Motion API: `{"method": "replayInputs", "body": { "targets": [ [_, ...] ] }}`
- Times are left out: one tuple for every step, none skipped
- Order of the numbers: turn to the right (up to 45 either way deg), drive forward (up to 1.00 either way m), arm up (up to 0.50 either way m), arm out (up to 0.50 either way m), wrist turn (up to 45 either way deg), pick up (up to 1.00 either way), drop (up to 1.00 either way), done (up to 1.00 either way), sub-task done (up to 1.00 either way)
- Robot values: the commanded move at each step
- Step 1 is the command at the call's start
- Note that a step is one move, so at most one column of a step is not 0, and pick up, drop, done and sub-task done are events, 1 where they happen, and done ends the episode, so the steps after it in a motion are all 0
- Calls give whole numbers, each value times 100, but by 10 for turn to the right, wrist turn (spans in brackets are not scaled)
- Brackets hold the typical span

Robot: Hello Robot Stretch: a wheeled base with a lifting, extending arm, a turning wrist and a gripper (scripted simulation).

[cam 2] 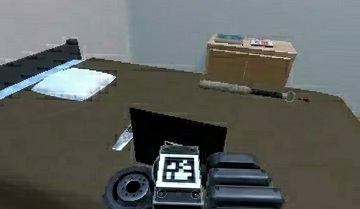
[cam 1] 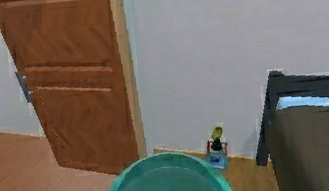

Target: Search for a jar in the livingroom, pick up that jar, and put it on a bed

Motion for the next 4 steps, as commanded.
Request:
{"method": "replayInputs", "body": {
  "targets": [
    [-30,0,0,0,0,0,0,0,0],
    [0,0,0,48,0,0,0,0,0],
    [0,0,0,0,450,0,0,0,0],
    [0,0,0,0,450,0,0,0,0]
  ]
}}
